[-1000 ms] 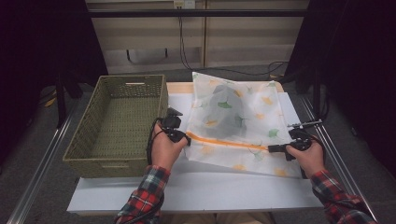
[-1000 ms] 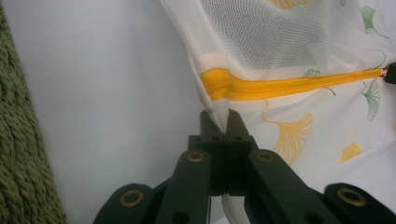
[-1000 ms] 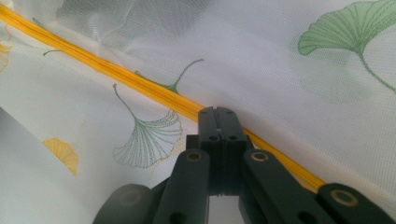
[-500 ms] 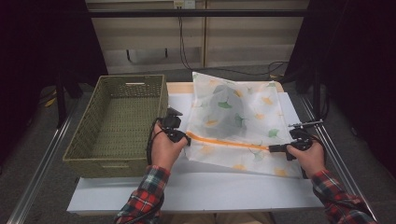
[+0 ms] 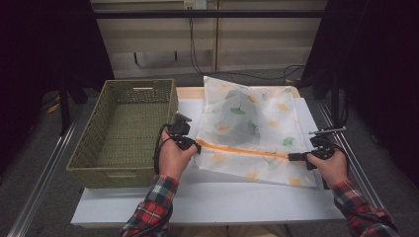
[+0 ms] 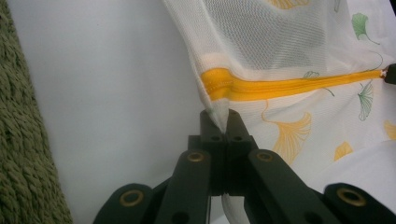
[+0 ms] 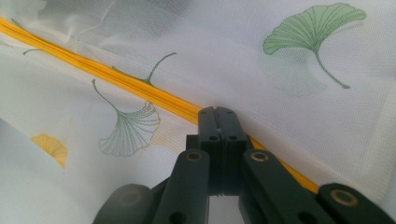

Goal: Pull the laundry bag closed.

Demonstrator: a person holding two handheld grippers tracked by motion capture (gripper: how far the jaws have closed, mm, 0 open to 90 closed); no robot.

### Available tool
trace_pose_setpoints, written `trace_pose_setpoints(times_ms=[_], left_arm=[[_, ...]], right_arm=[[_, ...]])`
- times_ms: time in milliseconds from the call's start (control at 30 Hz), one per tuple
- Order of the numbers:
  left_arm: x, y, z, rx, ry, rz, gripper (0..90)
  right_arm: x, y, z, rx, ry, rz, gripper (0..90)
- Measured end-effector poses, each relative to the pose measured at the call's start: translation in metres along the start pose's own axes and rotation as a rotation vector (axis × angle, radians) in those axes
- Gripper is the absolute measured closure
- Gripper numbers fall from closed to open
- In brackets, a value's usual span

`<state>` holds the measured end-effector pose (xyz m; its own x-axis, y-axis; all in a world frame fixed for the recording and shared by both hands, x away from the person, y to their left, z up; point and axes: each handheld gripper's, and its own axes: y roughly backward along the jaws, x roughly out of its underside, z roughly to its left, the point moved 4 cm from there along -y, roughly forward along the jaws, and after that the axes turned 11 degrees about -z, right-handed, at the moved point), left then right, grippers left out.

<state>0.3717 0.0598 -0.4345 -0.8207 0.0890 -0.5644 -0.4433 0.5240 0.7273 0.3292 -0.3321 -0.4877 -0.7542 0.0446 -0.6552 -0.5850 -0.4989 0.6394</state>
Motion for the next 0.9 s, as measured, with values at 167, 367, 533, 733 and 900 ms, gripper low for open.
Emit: trace_pose_setpoints(times_ms=[167, 367, 533, 733, 900], left_arm=[[-0.0001, 0.0002, 0.0006, 0.004, -0.003, 0.007, 89.7], [-0.0004, 0.0005, 0.0011, 0.002, -0.009, 0.007, 89.7], [-0.0001, 0.0002, 0.0006, 0.003, -0.004, 0.007, 89.7], [0.0001, 0.0000, 0.0004, 0.002, 0.000, 0.006, 89.7], [0.0001, -0.0004, 0.0002, 0.002, 0.001, 0.006, 89.7]], right_arm=[[0.0001, 0.0020, -0.0011, 0.003, 0.003, -0.002, 90.0], [0.0002, 0.0025, -0.0019, -0.001, 0.005, -0.006, 90.0], [-0.0002, 0.0042, -0.0032, 0.002, -0.004, -0.007, 90.0], [0.0002, 0.0043, -0.0038, 0.010, 0.004, -0.005, 90.0], [0.0006, 0.0063, -0.0050, 0.016, -0.001, -0.006, 90.0]])
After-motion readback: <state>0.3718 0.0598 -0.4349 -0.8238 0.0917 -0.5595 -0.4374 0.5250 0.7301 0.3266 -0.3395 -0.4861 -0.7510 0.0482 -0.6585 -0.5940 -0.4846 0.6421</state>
